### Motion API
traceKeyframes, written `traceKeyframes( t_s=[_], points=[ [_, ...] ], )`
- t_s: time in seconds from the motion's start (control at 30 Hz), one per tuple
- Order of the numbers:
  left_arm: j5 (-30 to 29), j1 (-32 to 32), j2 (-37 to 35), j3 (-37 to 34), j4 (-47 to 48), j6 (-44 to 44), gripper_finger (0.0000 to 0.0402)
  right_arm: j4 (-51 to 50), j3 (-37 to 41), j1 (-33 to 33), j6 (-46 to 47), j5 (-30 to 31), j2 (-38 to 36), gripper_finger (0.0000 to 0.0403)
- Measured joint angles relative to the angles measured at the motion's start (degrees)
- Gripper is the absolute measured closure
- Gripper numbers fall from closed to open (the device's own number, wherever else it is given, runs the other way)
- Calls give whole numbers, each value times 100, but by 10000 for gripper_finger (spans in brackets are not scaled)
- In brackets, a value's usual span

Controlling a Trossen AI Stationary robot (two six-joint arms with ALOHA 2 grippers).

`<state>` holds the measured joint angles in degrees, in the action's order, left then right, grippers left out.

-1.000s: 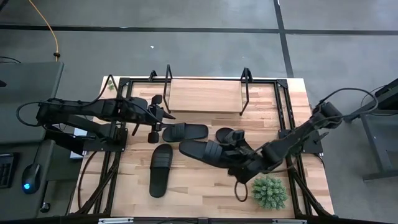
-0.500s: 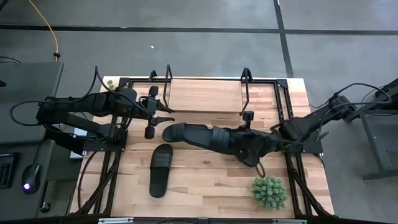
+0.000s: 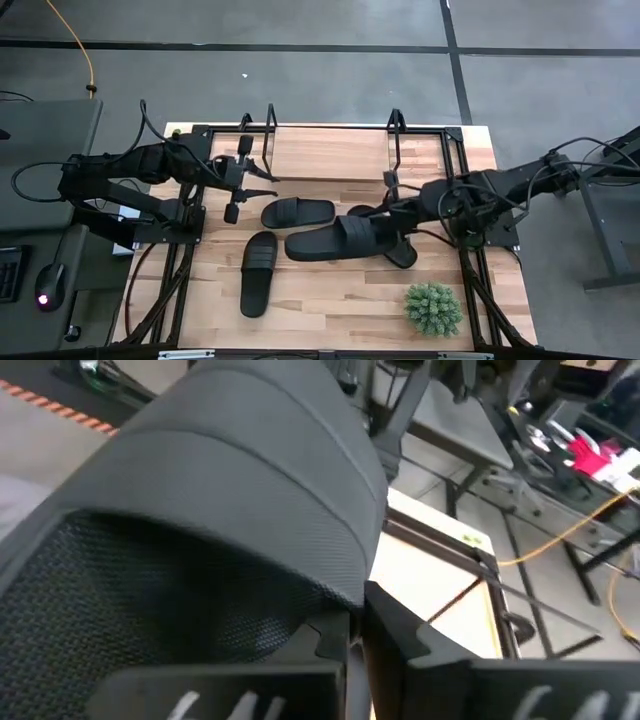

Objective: Pick and place slides into the shelf
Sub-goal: Put the black slipper on the shelf

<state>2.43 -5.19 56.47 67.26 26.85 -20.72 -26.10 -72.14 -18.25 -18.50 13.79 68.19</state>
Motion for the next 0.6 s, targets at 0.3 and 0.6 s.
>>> traceKeyframes(
  t_s=[0.3,0.6],
  points=[
    [-559,577,1,0,-544,-961,291,71,0,610,30,-930,2,402],
    [-1744,1631,310,-3,-1041,-1730,291,289,2,832,26,-1385,10,402]
  ],
)
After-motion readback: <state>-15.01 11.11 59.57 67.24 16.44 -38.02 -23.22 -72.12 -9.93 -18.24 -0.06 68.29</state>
